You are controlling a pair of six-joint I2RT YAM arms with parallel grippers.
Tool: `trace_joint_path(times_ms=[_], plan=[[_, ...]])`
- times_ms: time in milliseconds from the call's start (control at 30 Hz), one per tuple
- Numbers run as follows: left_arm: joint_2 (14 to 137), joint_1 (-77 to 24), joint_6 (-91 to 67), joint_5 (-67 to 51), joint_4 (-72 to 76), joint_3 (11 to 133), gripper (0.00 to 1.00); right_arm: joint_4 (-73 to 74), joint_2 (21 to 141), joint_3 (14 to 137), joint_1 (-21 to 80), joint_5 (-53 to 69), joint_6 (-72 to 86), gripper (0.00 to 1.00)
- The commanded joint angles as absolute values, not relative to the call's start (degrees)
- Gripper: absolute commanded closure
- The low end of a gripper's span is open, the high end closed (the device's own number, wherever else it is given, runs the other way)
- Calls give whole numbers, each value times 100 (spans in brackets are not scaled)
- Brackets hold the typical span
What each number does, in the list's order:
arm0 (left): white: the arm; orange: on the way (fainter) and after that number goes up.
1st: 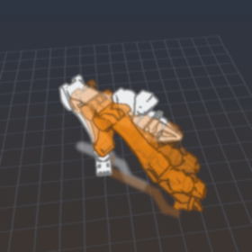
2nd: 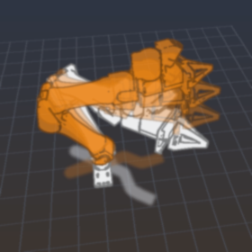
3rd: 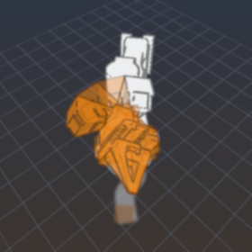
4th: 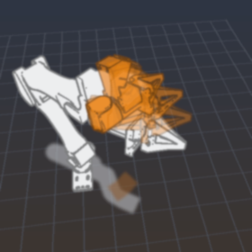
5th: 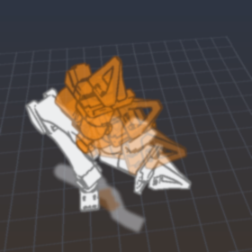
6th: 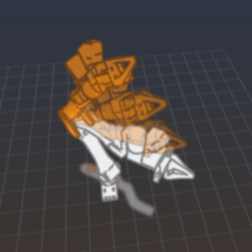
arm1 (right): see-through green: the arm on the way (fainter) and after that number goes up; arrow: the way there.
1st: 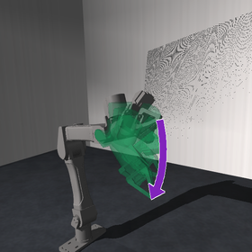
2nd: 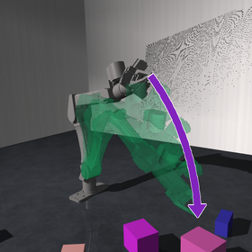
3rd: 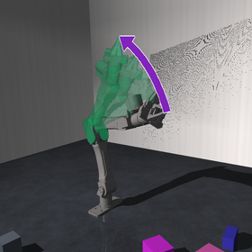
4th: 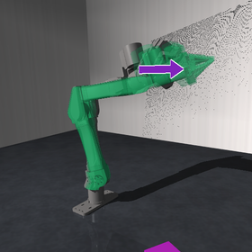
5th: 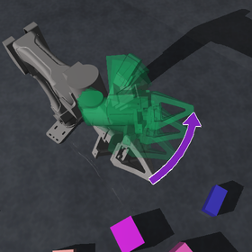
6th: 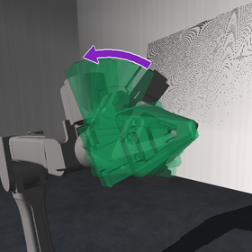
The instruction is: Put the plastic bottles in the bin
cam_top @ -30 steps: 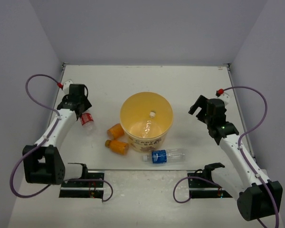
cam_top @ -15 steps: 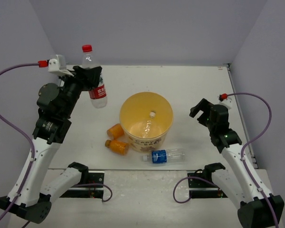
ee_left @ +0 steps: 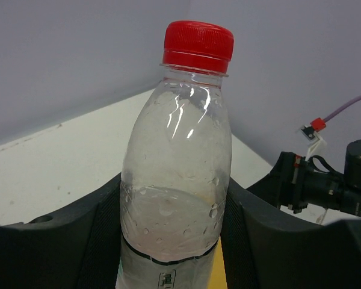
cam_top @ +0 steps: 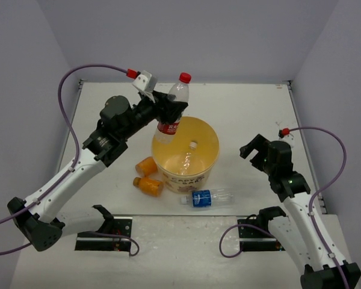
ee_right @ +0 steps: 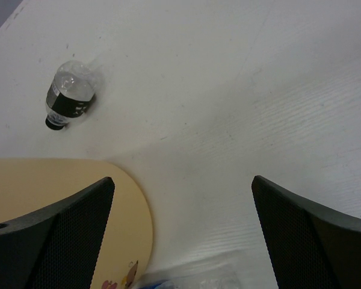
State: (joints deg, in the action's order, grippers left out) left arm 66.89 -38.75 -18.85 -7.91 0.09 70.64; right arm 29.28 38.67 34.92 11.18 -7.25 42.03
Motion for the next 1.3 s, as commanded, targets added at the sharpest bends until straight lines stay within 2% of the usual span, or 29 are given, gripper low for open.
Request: trace_joint_path(times_ms=[0,33,67,100,200,267,400,500,733,800,867,933,1267], plan=[[6651,-3992,-1708,-983,840,6750,100,3298,3711,3252,1081,-439,4358,1],[6645,-3999,-1738,-936,876,6661,100,3369,3717,3252,1081,-326,4375,1],[6645,-4013,-1781,-884,906,6551,96,3463,3745,3266,1088,-242,4391,1],[6645,-4017,-1799,-852,933,6460,90,3533,3765,3276,1090,-145,4401,1],[6628,-4017,-1747,-812,1040,6165,63,3750,3845,3334,1088,192,4418,1],[6610,-4017,-1715,-800,1046,6067,55,3965,3867,3365,1081,143,4412,1],[6534,-4017,-1705,-907,1148,5843,51,4122,3792,3366,1083,48,4368,1],[6478,-4017,-1705,-984,1273,5740,40,3870,3692,3297,1090,487,3847,1],[6461,-4017,-1680,-976,1276,5722,27,3766,3654,3231,1089,580,3830,1],[6449,-4017,-1661,-996,1260,5725,15,3889,3711,3347,1090,580,3841,1],[6433,-4017,-1670,-1029,1244,5700,13,4131,3762,3446,1090,509,3876,1],[6408,-4017,-1661,-1072,1235,5661,0,4370,3788,3594,1086,431,3946,1],[6008,-4017,-1638,-497,1188,5416,0,6283,3575,4287,1095,707,4194,1]])
